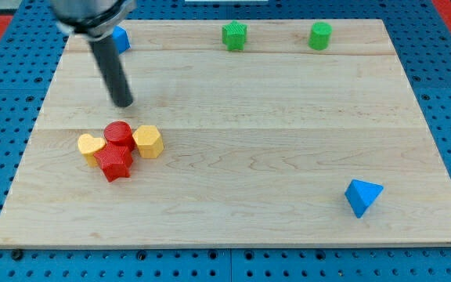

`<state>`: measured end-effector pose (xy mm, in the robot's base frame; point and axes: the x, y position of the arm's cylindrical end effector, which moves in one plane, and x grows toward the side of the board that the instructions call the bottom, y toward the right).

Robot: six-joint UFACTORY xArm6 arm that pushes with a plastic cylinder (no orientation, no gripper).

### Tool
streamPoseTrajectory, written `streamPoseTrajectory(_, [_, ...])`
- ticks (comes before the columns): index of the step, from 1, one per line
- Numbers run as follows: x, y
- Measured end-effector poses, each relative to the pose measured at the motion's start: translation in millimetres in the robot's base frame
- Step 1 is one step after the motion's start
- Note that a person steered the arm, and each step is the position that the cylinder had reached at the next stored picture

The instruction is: Slide the green star to the blue cube

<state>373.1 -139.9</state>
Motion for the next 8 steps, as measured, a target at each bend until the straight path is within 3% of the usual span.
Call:
streamPoseTrajectory(1, [-53.3, 33.6])
streamPoseTrajectory(2, [-131.6, 1.0])
streamPoseTrajectory(3, [-168.4, -2.2])
streamPoseTrajectory(5, [-172.9, 161.1])
streamPoseTrajectory(6, [-160.6, 203.9])
streamPoseTrajectory(8, [-130.7, 181.8])
